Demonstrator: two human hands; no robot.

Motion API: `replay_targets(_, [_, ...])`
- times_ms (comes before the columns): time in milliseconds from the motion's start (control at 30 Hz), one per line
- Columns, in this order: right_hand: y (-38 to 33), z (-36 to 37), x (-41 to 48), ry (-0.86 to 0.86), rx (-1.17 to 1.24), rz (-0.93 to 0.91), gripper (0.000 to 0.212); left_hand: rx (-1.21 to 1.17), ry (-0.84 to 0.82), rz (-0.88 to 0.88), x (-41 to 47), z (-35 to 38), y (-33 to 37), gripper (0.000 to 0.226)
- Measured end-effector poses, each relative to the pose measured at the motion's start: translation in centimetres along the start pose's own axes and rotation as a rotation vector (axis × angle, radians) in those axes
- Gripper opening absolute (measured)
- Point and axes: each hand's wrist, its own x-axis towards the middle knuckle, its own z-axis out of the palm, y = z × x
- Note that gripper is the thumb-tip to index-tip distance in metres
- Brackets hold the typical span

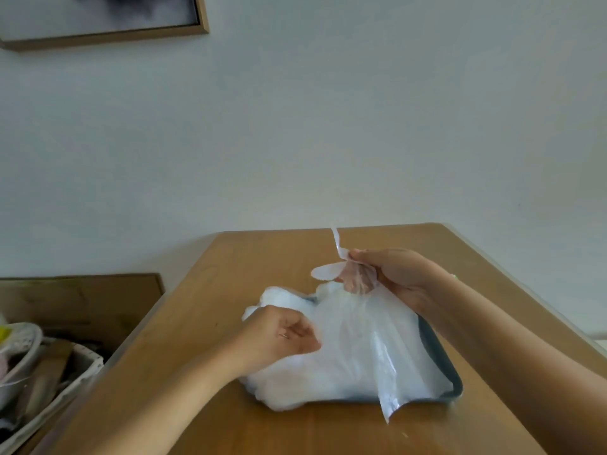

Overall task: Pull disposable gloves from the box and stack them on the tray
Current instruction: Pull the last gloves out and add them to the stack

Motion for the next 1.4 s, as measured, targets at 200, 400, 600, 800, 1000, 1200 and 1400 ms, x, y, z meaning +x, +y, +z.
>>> replay_targets(200, [1.4, 3.1, 1.6, -0.065, -0.068, 0.185, 0.03, -0.467, -0.178, 0.032, -1.0, -0.9, 1.1, 0.072])
replay_targets(400, [1.8, 3.4, 1.4, 0.013, -0.18, 0.033, 0.059, -0.76, 0.059, -0.205, -0.7, -0.1, 2.6, 0.023])
replay_targets(600, [3.8, -0.1, -1.4, -0.132, -0.551, 0.069, 0.061, -0.89, 0.182, -0.24, -0.4, 0.2, 2.7, 0.016])
replay_targets(800, [5.1, 1.3, -3.1, -0.073, -0.966, -0.111, 0.09, -0.983, 0.173, -0.242, -0.2, 0.4, 2.7, 0.016])
replay_targets(1000, [4.8, 1.7, -2.5, 0.226, -0.975, -0.454, 0.03, -0.937, 0.149, -0.279, -0.4, -0.2, 2.2, 0.021])
replay_targets(1200, [-2.1, 2.7, -5.1, 0.246, -1.204, -0.553, 0.014, 0.157, 0.0, -0.428, -3.4, -4.9, 1.3, 0.015])
replay_targets(1400, [-5.4, 6.9, -7.4, 0.192, -1.859, -0.503, 0.037, 0.203, 0.382, -0.058, -4.6, -6.4, 8.4, 0.073])
